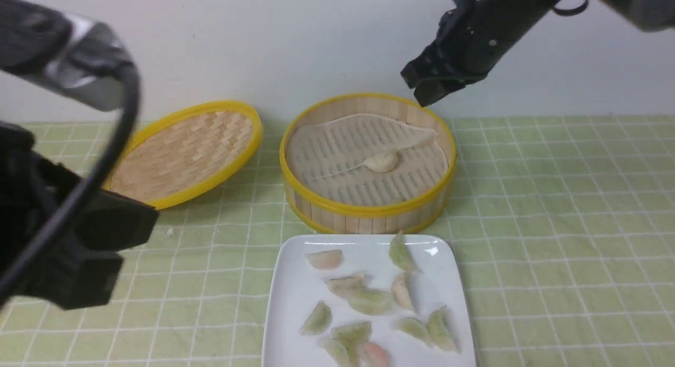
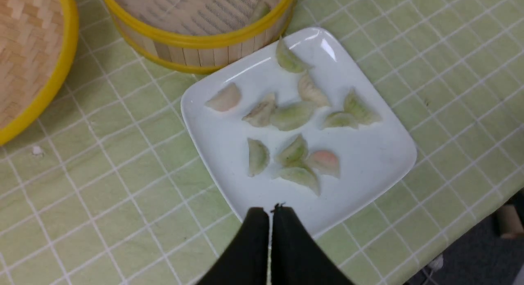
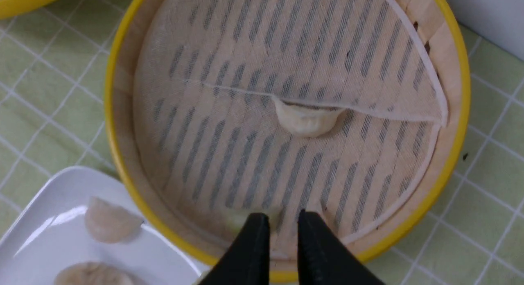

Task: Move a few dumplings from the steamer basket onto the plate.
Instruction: Use the right arm to grab a dumpling from inside the steamer

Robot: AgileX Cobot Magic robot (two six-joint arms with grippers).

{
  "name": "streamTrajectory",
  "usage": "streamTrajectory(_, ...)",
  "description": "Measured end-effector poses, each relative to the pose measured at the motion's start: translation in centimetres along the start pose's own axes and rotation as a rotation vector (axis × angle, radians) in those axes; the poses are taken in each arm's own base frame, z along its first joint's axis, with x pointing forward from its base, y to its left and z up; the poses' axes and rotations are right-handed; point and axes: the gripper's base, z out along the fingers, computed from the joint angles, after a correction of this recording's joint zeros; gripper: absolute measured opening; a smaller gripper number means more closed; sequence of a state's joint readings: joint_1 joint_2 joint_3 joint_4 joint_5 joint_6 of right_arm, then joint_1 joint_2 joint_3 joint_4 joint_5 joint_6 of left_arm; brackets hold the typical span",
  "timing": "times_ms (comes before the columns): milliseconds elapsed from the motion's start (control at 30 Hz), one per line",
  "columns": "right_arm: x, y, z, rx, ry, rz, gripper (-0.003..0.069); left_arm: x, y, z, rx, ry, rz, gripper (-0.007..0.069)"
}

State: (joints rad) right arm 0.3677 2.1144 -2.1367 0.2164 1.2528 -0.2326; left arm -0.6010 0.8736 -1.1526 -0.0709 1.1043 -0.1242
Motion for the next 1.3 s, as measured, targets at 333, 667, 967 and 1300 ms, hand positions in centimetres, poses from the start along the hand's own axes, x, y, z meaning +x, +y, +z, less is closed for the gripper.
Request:
streamTrajectory(333,0.0,-1.8,9.6,-0.004,0.065,0.015,0.0308,1.2,0.4,-1.0,-0.036,0.061,-0.054,-0.0006)
streamTrajectory(667,1.1,-2.6,15.2,-0.006,0.047,0.043,0.0444,1.1,0.4,-0.4,-0.041,0.084,-0.057,-0.0006)
streamTrajectory(967,1.3,-2.7,16.9,-0.026,0.012,0.071,0.0442,1.1,0.5,-0.5,-0.054,0.085,-0.051,-0.0006)
streamTrajectory(1300,1.1,-2.5,15.8,-0.029,0.067,0.056,0.0381,1.3,0.6,-0.5,-0.062,0.107,-0.050,-0.0006)
